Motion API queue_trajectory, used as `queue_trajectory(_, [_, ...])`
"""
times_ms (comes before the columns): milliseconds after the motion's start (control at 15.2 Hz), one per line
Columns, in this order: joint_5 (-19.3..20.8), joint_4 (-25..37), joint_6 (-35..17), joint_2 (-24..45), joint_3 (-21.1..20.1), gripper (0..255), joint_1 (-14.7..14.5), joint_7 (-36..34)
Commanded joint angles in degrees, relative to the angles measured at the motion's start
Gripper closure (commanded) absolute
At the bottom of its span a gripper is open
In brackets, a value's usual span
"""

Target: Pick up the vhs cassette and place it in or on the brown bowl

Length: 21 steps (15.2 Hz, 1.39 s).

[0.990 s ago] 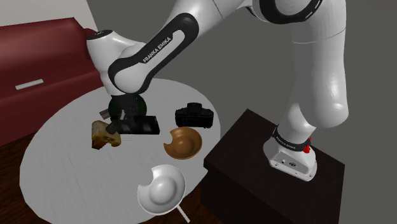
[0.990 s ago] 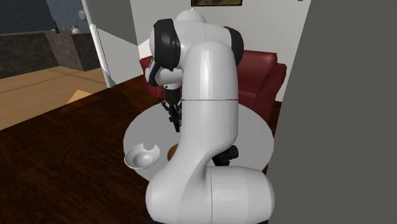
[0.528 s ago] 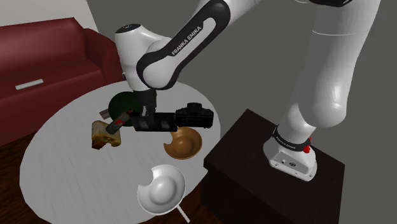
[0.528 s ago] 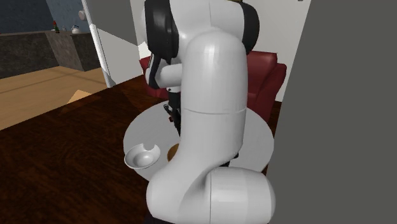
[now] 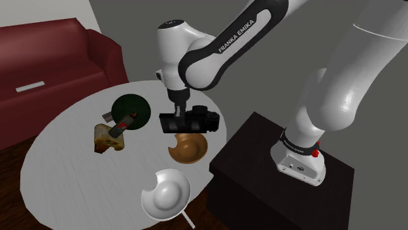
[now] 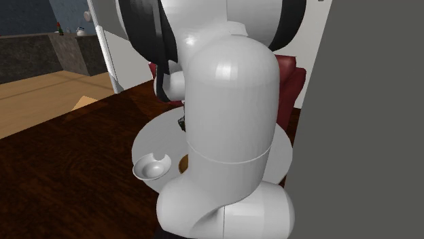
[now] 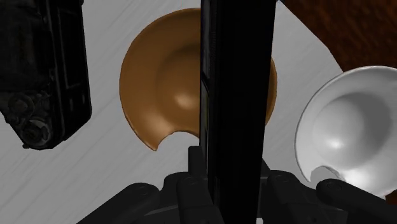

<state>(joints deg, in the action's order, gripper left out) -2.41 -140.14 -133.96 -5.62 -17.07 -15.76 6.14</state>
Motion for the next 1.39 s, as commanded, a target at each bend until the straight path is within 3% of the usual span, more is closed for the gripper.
queue_trajectory(0, [-0.77,-3.02,-1.29,-1.83,0.28,255,0.02,0.92])
queue_trajectory(1056, [4.46,-5.69,-14.93,9.60,0.23,255,0.40,-2.91])
queue_trajectory(1320, [4.86,-5.73,-15.58,10.25,0.33,255,0.37,-3.19])
